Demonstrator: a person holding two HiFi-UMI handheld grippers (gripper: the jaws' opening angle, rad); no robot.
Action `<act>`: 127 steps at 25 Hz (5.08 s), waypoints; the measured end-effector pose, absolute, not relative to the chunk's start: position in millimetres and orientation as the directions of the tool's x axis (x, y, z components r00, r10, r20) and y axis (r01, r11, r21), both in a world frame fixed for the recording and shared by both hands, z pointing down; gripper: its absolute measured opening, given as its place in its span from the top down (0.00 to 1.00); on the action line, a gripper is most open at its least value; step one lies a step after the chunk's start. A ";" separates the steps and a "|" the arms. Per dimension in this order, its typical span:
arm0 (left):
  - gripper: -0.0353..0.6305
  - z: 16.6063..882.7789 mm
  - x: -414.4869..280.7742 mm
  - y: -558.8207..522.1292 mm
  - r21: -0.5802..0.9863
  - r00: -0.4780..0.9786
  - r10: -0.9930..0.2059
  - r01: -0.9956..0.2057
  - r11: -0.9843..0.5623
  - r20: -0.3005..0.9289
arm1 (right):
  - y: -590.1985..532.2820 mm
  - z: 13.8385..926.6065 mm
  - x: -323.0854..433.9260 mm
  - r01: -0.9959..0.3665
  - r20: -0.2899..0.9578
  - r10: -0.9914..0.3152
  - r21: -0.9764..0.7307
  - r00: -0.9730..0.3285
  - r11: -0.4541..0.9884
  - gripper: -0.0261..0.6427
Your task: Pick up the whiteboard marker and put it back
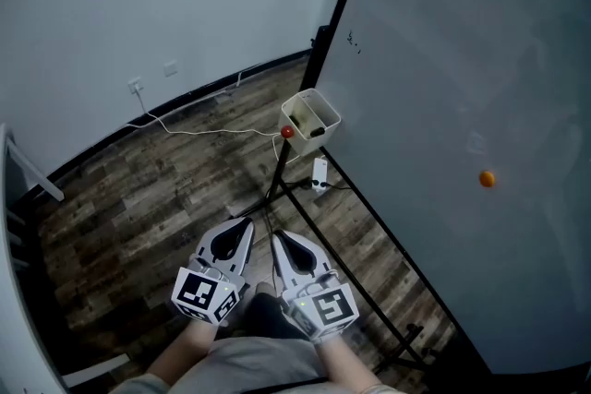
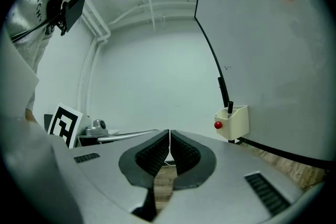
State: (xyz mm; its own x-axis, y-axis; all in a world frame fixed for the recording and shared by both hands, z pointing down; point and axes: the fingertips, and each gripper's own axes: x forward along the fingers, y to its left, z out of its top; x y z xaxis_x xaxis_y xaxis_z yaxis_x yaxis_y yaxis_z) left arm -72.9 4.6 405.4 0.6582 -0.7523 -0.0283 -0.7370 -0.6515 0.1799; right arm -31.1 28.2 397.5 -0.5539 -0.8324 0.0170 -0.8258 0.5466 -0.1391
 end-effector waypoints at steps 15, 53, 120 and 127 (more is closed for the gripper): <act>0.92 409.4 -17.2 -93.3 0.197 0.660 -0.751 -0.734 -0.650 -0.022 | -73.7 409.1 11.0 -0.801 0.055 -0.803 -0.142 -0.594 0.582 0.93; 0.92 409.8 30.4 -194.9 0.164 0.744 -0.669 -0.660 -0.733 0.006 | -186.6 407.2 79.8 -0.887 0.061 -0.889 -0.123 -0.455 0.445 0.77; 0.92 391.5 -10.8 -268.0 0.135 0.722 -0.691 -0.682 -0.719 -0.029 | -235.6 335.9 81.0 -0.855 0.045 -0.854 -0.050 -0.518 0.516 0.85; 0.92 389.3 -14.3 -267.1 0.131 0.716 -0.697 -0.689 -0.713 -0.033 | -232.9 315.3 72.9 -0.832 -0.013 -0.834 -0.059 -0.551 0.551 0.85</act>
